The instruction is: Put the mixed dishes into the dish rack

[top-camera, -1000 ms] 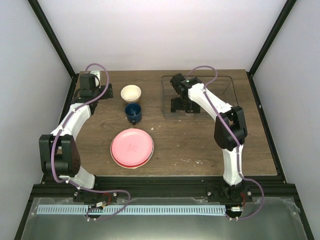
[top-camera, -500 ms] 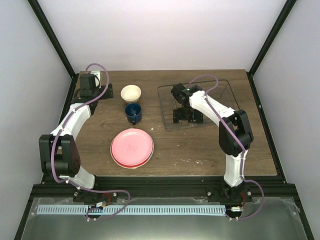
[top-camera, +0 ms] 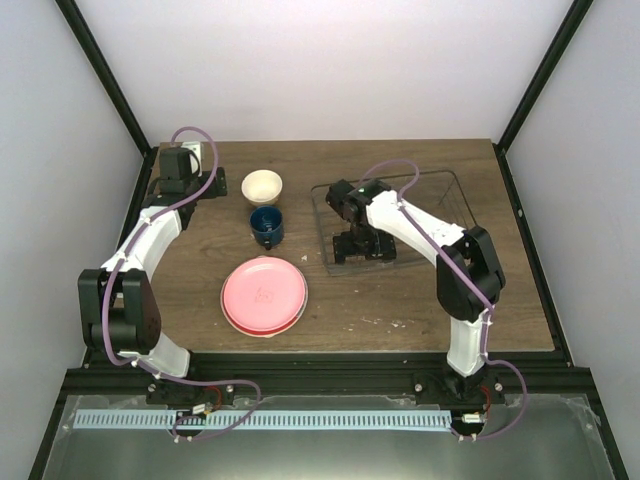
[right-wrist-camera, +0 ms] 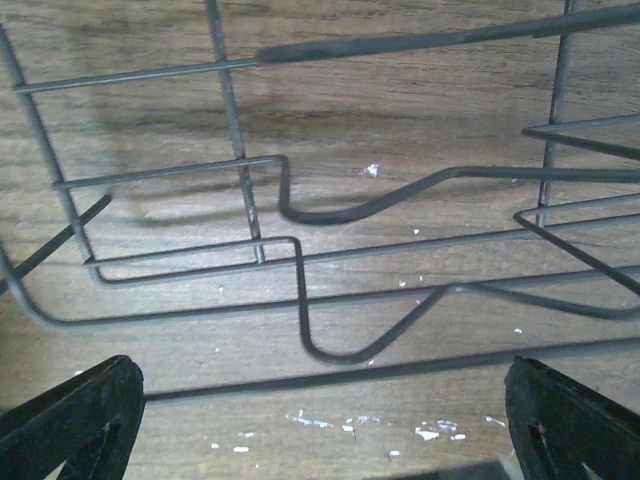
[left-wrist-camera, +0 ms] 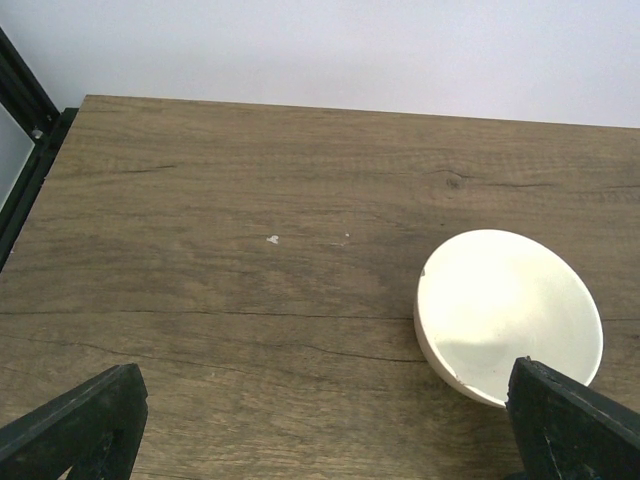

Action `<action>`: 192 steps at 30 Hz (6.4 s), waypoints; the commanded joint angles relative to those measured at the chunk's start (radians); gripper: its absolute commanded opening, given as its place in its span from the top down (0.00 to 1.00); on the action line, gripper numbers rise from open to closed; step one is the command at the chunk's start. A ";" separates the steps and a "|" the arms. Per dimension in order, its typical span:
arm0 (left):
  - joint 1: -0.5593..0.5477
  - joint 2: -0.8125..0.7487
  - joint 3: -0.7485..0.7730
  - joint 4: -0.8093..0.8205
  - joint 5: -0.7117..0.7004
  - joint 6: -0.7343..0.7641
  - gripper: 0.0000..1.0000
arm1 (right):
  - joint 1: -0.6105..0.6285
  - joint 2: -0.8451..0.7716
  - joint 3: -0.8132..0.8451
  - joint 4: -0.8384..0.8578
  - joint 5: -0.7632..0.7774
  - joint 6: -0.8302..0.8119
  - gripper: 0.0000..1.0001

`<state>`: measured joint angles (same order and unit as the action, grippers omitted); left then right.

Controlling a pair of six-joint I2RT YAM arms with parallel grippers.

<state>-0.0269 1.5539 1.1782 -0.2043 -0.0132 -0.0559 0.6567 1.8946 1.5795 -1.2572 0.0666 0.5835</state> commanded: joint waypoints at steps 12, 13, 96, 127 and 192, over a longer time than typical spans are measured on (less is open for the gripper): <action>-0.127 -0.003 0.206 -0.204 0.102 0.005 0.00 | 0.013 -0.006 0.314 -0.069 0.256 -0.072 0.00; -0.147 0.004 0.226 -0.228 0.112 -0.002 0.00 | 0.005 0.018 0.338 -0.064 0.304 -0.086 0.00; -0.531 0.507 0.575 -0.672 0.234 0.007 0.00 | -0.512 -0.207 -0.400 0.240 0.077 -0.107 0.00; -0.586 0.454 0.569 -0.830 0.241 0.020 0.00 | -0.505 -0.274 -0.393 0.093 0.177 -0.114 0.00; -0.061 0.730 0.942 -0.741 0.105 -0.153 0.03 | -0.494 -0.127 0.267 0.197 0.051 -0.352 0.00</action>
<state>-0.0635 2.2372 2.1014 -0.9878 0.0757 -0.1913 0.1486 1.7496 1.8492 -1.0760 0.1299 0.2211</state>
